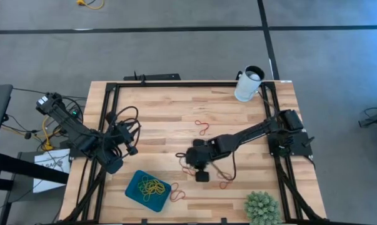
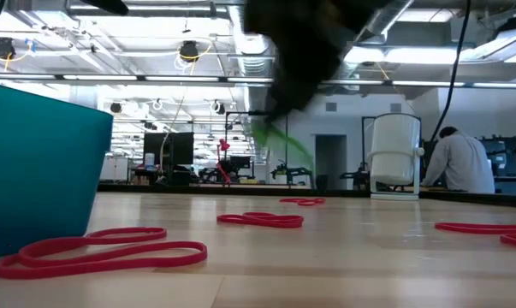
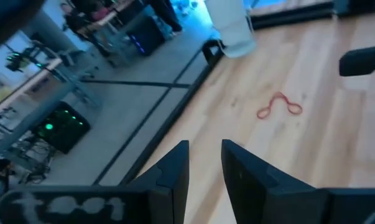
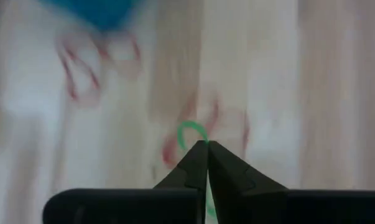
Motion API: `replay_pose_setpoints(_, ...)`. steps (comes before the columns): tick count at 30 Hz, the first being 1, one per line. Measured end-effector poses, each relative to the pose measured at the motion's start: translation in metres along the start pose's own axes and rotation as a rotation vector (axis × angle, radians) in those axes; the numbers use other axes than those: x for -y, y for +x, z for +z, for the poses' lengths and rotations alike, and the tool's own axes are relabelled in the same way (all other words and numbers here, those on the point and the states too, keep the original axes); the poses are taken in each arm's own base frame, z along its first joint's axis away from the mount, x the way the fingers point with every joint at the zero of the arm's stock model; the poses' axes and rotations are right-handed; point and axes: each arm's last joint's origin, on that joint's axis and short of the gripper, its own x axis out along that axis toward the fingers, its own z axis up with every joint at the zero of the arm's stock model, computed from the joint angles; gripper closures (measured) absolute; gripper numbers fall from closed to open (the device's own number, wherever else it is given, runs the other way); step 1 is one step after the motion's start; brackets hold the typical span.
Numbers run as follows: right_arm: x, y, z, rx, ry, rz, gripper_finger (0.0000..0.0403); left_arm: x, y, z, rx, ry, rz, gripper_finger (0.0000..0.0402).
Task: Pick and place items into bin
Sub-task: Put the green rubber band into the blue bin
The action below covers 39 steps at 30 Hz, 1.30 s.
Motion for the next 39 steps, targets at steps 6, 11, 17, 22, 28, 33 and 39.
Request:
replay_pose_setpoints(6, -0.001, -0.025, 0.057, 0.390, -0.234, 0.002, 0.0400, -0.003, 0.000, -0.001, 0.021, -0.028, 0.037, 0.0317)
replay_pose_setpoints(11, 0.003, -0.011, 0.083, 0.651, -0.324, 0.034, 0.0402, -0.005, 0.000, -0.003, 0.015, -0.048, 0.045, 0.0317)
replay_pose_setpoints(17, -0.003, 0.031, 0.108, 0.768, -0.372, 0.139, 0.0402, -0.006, 0.000, -0.004, 0.011, -0.044, 0.051, 0.0317)
replay_pose_setpoints(22, -0.008, 0.070, 0.125, 0.729, -0.376, 0.150, 0.0402, -0.007, 0.000, -0.004, 0.009, -0.043, 0.052, 0.0317)
replay_pose_setpoints(28, -0.008, 0.102, 0.133, 0.571, -0.374, 0.150, 0.0403, -0.007, 0.000, -0.005, -0.002, -0.082, 0.046, 0.0317)
replay_pose_setpoints(33, -0.010, 0.118, 0.134, 0.475, -0.388, 0.157, 0.0403, -0.006, 0.000, -0.006, -0.034, -0.100, 0.024, 0.0317)
replay_pose_setpoints(39, -0.014, 0.116, 0.136, 0.471, -0.391, 0.161, 0.0383, -0.006, 0.000, -0.006, -0.041, -0.104, 0.020, 0.0317)
